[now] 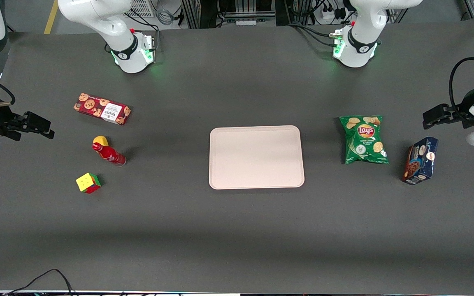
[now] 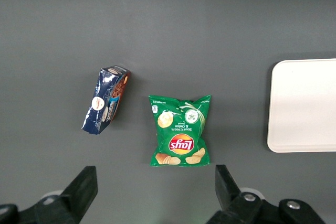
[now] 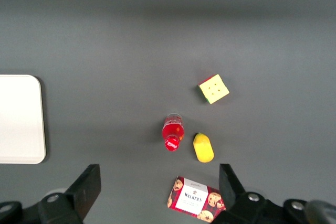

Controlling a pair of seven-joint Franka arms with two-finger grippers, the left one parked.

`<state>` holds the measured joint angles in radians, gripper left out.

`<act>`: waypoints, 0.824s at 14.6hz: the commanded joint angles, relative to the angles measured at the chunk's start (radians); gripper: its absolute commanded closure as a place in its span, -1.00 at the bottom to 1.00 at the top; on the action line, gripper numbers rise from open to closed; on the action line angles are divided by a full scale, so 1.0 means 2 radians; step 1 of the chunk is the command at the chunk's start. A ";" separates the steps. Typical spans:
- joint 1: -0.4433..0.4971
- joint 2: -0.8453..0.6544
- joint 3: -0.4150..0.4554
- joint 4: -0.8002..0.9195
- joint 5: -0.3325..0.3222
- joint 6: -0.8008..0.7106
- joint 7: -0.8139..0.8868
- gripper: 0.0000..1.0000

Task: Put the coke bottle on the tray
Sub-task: 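Move the right gripper down toward the red Coca-Cola bottle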

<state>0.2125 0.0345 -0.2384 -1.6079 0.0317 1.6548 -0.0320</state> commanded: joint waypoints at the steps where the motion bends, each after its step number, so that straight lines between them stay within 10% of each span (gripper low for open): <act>1: 0.003 -0.006 0.000 0.002 -0.007 -0.016 0.002 -1.00; 12: 0.003 -0.128 0.002 -0.282 -0.036 0.172 -0.004 -1.00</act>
<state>0.2126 -0.0628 -0.2374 -1.9077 0.0069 1.8315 -0.0331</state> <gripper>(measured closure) 0.000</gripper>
